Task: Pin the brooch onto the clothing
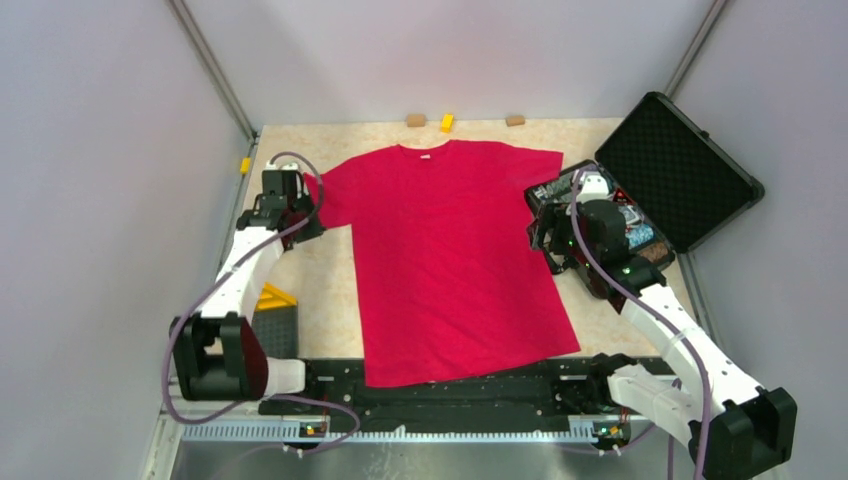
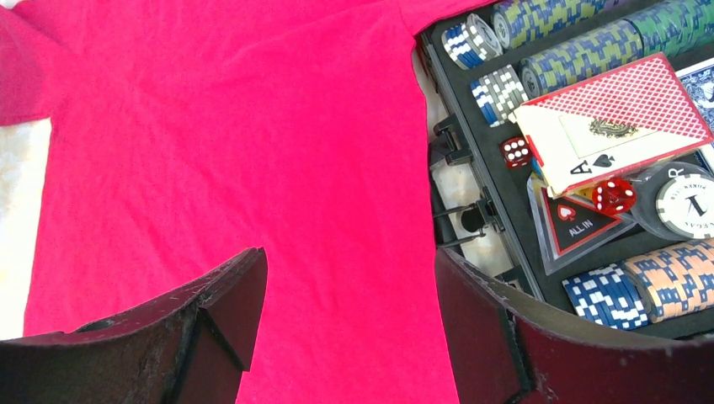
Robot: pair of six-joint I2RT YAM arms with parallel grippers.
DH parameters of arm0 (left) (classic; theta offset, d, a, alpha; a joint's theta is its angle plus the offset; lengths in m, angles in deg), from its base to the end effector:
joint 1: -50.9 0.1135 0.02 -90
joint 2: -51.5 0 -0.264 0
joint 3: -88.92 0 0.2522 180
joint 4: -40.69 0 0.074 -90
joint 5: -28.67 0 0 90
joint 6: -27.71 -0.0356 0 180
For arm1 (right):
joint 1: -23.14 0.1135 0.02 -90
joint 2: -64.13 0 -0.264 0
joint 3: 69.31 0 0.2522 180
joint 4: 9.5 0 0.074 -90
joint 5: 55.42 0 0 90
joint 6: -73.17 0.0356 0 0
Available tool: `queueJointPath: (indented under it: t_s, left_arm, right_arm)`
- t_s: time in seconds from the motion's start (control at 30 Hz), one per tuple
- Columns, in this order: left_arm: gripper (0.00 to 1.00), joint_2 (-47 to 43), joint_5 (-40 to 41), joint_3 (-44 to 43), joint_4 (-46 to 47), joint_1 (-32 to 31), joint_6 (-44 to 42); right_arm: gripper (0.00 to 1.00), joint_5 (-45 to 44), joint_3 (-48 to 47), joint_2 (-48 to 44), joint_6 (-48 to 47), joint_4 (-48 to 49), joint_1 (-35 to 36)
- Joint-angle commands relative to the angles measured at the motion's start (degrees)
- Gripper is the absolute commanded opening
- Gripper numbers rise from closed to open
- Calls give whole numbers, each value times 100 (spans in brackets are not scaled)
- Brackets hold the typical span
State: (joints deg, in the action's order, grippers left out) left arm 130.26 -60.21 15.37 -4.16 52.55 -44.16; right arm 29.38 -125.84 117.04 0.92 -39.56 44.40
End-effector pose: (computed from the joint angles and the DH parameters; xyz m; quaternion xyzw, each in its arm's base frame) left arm 0.2899 0.0090 0.2655 -0.1647 0.9253 -0.0399 0.3393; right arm 0.1973 0.0733 0.2913 -0.0021 0.8495 0.1393 0.5088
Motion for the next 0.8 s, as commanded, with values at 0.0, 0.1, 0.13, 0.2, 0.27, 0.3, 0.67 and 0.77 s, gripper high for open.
queueJointPath:
  t_s: [0.0, 0.1, 0.13, 0.2, 0.27, 0.3, 0.67, 0.77]
  left_arm:
    - [0, -884, -1141, 178, -264, -407, -40]
    - [0, -1202, -1943, 13, -344, -661, -330]
    - [0, -1258, -2171, -100, -395, -771, -424]
    - [0, -1281, -2678, -370, -437, -1023, -621]
    - [0, -1189, -3306, -647, -390, -1282, -824]
    - [0, -1090, -3608, -790, -344, -1411, -865]
    - [0, -294, -6506, -555, 1878, -2477, 207]
    - [0, -424, -6446, -554, 1029, -2706, -587]
  right_arm:
    - [74, 129, -291, -178, -112, -64, 54]
    - [75, 619, -186, -301, -148, 45, 54]
    - [75, 868, -138, -314, -175, 133, 54]
    - [75, 1430, -106, -276, -212, 246, 54]
    - [75, 2106, -108, -237, -220, 378, 55]
    - [75, 2460, -109, -235, -208, 455, 55]
    - [78, 5423, 73, -617, 414, 1572, 55]
    - [82, 5816, 193, -596, 603, 2014, 61]
